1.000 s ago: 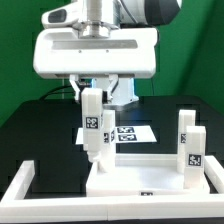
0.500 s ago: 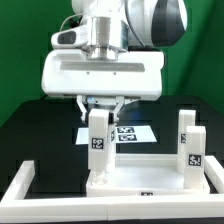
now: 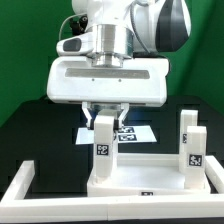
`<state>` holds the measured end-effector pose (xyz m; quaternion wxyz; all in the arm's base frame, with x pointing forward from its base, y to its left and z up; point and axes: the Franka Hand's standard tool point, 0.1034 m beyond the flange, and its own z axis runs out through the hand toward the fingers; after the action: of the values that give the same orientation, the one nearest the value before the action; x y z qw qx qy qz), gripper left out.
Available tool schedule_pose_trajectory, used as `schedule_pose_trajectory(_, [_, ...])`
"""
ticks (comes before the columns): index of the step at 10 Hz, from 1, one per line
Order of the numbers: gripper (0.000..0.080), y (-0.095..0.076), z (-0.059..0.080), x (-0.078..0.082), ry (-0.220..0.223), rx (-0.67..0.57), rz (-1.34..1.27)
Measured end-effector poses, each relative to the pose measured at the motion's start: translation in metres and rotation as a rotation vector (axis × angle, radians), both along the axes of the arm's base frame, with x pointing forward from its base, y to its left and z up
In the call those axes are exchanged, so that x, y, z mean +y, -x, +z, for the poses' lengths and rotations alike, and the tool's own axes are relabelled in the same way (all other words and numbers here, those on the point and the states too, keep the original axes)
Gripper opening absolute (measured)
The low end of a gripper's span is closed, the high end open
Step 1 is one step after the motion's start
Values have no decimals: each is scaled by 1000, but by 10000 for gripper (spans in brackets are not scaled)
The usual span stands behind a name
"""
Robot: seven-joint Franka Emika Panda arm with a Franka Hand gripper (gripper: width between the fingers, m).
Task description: Assemble desk
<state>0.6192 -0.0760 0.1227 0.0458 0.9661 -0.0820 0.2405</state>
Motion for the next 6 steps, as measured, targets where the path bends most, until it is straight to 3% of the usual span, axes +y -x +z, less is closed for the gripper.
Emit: schedule_pose_trajectory(6, [290, -2, -6, 1, 19, -23, -3])
